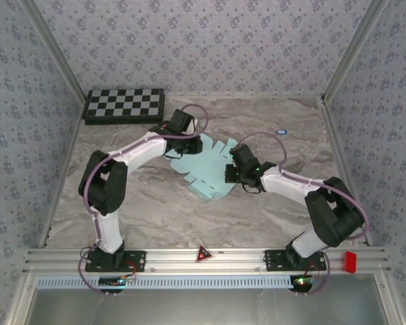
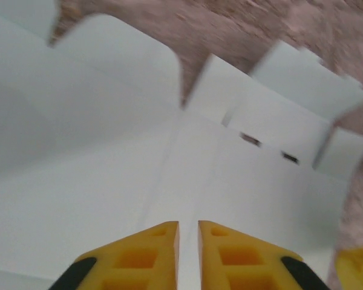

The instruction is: Fold the paper box

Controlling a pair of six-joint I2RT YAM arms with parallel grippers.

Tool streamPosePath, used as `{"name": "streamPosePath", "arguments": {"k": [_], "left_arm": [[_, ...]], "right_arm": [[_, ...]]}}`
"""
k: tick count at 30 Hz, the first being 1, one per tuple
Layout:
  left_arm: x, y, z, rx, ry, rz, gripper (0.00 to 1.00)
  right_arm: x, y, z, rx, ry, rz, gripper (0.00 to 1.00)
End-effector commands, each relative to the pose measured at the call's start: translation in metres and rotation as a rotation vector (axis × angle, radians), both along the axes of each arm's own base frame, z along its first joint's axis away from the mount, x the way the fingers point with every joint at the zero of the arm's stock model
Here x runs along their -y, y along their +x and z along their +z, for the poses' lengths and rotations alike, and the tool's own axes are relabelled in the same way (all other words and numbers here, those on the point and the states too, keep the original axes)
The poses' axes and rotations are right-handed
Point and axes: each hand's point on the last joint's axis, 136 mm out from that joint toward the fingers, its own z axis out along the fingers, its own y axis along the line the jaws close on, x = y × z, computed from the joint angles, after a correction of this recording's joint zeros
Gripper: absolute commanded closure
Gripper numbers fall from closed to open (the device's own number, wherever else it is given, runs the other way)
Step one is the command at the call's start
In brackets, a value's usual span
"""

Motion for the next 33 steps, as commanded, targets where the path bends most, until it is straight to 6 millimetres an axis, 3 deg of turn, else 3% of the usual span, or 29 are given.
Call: {"name": "streamPosePath", "arguments": {"k": [1,6,12,20,27,33], "left_arm": [[-0.015,0.012,-0.021,-0.020,0.073,-0.026,0.96],[-0.032,0.030,-0.043,-0.044,0.094,0.005,1.00],[-0.046,0.023,-0.068,-0.086,0.151,0.005,1.00],[-0.073,-0.017,-0.096,-0.152,0.222,0.019,1.00],[-0.086,-0.064,-0.098,-0.190,0.255,0.047,1.00],[-0.080,-0.110,-0.102,-0.226,0.267,0.037,0.99]], "right_arm": [[-0.015,-0.005,-0.013,-0.036,0.060,0.005,0.92],[-0.017,-0.008,-0.031,-0.075,0.036,-0.010,0.94],[-0.008,-0.011,-0.048,-0.123,-0.022,-0.036,0.94],[0.007,-0.011,-0.060,-0.181,-0.073,-0.030,0.94],[0.020,0.007,-0.059,-0.186,-0.126,-0.018,0.93],[0.016,0.034,-0.059,-0.174,-0.136,0.015,0.92]]}}
